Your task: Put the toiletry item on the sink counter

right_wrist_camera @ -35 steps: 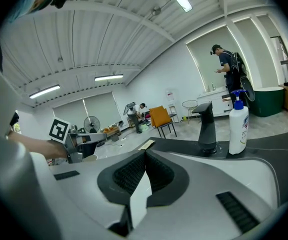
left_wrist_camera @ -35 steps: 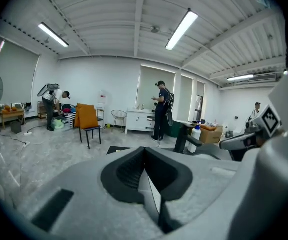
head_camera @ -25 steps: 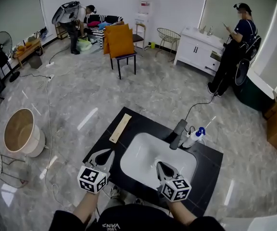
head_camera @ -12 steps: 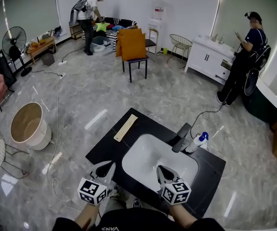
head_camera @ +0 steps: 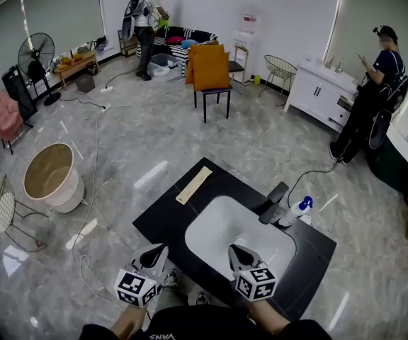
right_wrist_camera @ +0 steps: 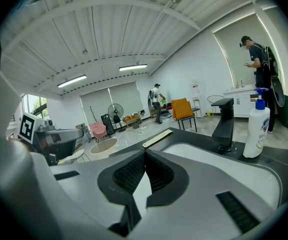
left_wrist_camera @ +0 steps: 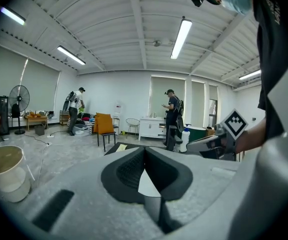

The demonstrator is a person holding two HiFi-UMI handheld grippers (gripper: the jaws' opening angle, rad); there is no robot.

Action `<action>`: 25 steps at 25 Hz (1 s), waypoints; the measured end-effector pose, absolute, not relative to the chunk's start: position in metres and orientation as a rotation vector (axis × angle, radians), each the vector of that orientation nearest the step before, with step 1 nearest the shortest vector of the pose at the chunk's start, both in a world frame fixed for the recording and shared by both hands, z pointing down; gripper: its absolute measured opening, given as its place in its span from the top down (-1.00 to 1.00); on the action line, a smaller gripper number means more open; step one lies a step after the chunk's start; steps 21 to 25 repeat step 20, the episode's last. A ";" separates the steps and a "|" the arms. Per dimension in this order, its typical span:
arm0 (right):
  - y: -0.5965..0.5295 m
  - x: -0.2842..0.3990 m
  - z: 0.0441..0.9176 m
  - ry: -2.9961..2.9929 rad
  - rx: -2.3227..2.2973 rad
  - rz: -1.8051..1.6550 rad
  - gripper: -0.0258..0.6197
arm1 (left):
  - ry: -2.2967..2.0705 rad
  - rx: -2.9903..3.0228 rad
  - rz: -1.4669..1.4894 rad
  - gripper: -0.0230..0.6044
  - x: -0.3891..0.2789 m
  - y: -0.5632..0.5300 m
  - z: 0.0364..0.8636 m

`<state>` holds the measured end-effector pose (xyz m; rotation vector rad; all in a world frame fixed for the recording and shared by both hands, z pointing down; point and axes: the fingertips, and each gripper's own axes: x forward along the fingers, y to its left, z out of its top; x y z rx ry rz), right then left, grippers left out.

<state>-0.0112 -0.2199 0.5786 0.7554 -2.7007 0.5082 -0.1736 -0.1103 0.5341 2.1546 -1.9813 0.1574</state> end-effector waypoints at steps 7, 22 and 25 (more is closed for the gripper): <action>-0.216 -0.006 0.580 -2.696 0.743 0.501 0.92 | -2.013 2.128 0.153 0.89 -0.171 -0.105 0.535; -0.216 0.004 0.582 -2.697 0.741 0.505 0.92 | -1.980 2.179 0.240 0.89 -0.153 -0.118 0.537; -0.216 0.004 0.582 -2.697 0.741 0.505 0.92 | -1.980 2.179 0.240 0.89 -0.153 -0.118 0.537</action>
